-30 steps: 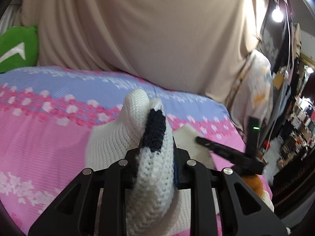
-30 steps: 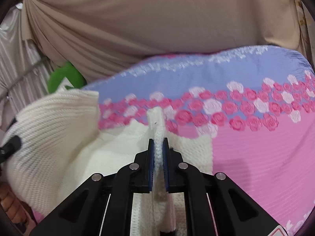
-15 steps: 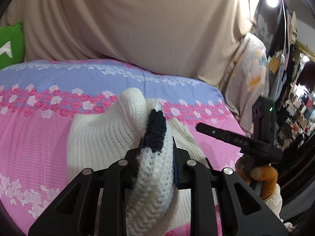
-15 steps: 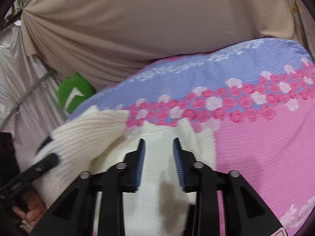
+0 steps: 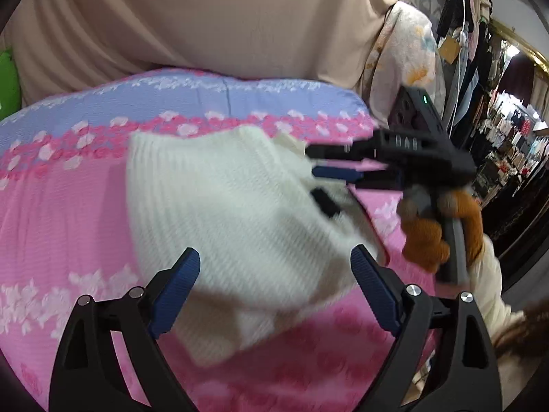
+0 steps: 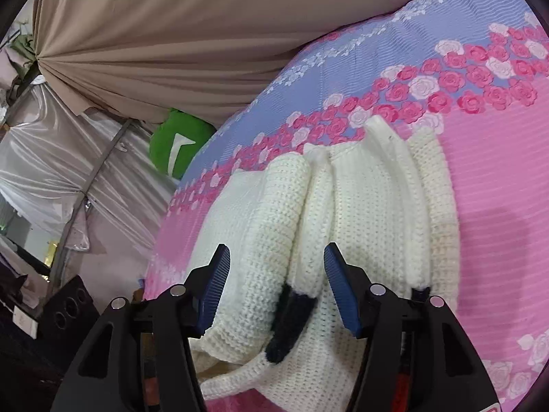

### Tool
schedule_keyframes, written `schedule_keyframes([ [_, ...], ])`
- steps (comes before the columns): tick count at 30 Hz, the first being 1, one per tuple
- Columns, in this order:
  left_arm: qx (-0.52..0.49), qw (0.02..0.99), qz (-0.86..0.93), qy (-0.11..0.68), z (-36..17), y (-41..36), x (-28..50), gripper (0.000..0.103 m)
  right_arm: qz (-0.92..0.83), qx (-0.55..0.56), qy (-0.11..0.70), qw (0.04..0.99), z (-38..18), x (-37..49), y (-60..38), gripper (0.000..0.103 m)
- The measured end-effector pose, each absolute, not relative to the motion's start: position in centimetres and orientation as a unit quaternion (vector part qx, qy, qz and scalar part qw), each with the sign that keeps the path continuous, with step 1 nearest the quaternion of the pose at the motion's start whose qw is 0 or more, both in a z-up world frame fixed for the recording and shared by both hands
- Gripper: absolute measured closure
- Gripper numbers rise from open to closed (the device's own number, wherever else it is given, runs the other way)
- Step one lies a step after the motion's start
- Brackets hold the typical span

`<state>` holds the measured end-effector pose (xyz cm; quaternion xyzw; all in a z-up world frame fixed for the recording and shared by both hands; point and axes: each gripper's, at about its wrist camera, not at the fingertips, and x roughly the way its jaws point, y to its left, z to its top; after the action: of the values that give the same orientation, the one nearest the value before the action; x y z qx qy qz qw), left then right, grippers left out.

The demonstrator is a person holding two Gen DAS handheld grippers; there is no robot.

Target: Fold small clothes

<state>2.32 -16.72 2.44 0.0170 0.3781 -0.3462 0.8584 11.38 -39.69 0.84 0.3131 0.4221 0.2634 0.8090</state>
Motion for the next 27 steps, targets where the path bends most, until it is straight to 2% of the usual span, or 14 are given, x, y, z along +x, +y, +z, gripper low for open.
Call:
schedule_keyframes([
  [2,0.021,0.854,-0.343,0.391,1.5,-16.2,1.9,0.016,0.265,0.303,0.444,0.801,0.5,12.2,-38.3,0.038],
  [6,0.03,0.848,-0.329,0.415,-0.6,-15.4,1.8,0.016,0.271,0.248,0.471,0.802,0.3,13.3,-34.9,0.038],
  [7,0.037,0.85,-0.322,0.415,-0.9,-15.3,1.8,0.016,0.272,0.236,0.468,0.807,0.5,13.4,-34.5,0.052],
  [8,0.041,0.853,-0.315,0.414,-1.1,-15.5,1.9,0.016,0.274,0.226,0.465,0.811,0.9,13.5,-34.2,0.084],
  [11,0.047,0.857,-0.311,0.408,-1.4,-15.5,2.0,0.016,0.322,0.281,0.398,0.811,4.0,12.3,-36.7,0.087],
  [14,0.055,0.859,-0.31,0.404,-1.7,-15.7,2.1,0.016,0.314,0.335,0.338,0.822,4.5,10.2,-41.2,0.087],
  [17,0.054,0.853,-0.311,0.415,-2.8,-16.0,2.7,0.016,0.185,0.294,0.423,0.837,-0.8,11.2,-43.6,0.085],
  [18,0.051,0.847,-0.315,0.425,-3.3,-16.2,2.9,0.016,0.178,0.314,0.418,0.834,-2.0,10.6,-44.3,0.085],
  [20,0.045,0.841,-0.318,0.436,-3.7,-16.3,3.3,0.016,0.187,0.333,0.396,0.835,-0.9,8.6,-44.9,0.077],
  [22,0.038,0.841,-0.323,0.432,-3.2,-16.1,3.2,0.016,0.161,0.294,0.362,0.87,1.9,5.6,-44.6,0.074],
  [26,0.015,0.841,-0.355,0.408,-1.3,-15.4,2.4,0.016,0.193,0.259,0.343,0.882,4.6,0.1,-42.9,0.054],
  [27,0.013,0.841,-0.359,0.403,-1.0,-15.4,2.3,0.015,0.202,0.25,0.342,0.883,4.7,-1.1,-42.1,0.052],
])
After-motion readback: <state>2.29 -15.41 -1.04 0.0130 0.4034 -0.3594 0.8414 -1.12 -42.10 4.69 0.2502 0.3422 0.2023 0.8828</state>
